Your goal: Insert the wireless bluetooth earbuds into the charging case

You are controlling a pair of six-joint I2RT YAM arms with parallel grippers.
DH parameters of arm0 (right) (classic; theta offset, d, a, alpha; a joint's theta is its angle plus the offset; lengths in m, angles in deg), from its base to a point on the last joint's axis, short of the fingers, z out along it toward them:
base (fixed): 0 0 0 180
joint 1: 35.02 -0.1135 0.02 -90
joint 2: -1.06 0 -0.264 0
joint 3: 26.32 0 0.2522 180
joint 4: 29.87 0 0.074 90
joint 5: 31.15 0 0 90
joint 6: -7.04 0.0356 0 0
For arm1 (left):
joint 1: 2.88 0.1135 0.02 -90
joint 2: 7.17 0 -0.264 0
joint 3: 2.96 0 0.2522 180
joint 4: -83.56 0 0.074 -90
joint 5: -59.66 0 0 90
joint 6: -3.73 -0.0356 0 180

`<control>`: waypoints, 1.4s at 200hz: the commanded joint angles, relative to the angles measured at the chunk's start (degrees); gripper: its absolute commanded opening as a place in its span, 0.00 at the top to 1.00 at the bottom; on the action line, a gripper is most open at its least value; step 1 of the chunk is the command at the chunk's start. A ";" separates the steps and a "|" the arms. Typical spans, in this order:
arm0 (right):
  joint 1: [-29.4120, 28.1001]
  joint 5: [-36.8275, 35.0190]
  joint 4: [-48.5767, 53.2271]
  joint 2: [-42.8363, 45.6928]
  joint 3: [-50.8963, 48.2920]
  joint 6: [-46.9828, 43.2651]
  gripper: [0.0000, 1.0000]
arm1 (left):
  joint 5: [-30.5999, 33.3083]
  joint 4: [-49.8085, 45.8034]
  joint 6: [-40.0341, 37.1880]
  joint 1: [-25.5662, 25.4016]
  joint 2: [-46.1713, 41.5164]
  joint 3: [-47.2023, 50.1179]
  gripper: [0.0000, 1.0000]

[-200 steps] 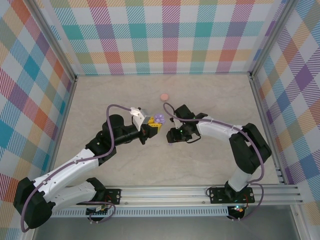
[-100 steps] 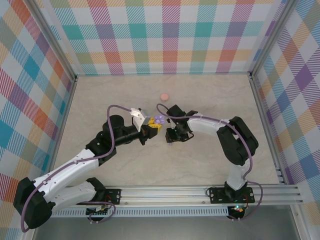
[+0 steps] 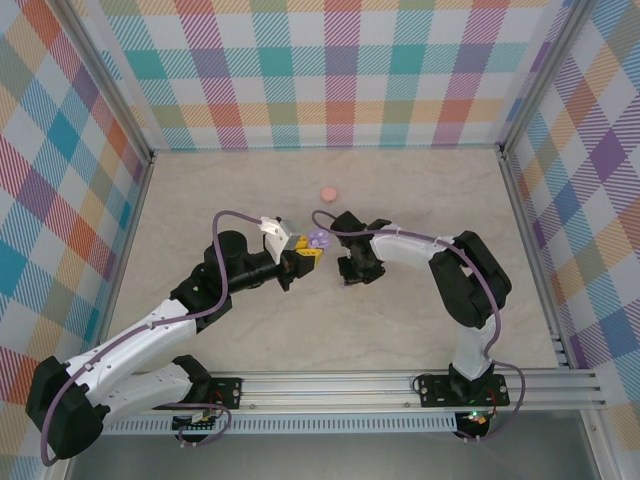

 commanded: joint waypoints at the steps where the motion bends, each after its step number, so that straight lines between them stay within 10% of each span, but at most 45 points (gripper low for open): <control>1: 0.08 -4.92 3.75 -0.03 1.57 0.23 0.78 | -1.22 0.78 -0.21 -0.97 -0.68 0.18 0.79; 280: 0.22 11.57 -0.73 0.44 -0.12 -19.24 0.49 | -1.57 0.69 0.03 -0.92 -0.81 -0.19 0.79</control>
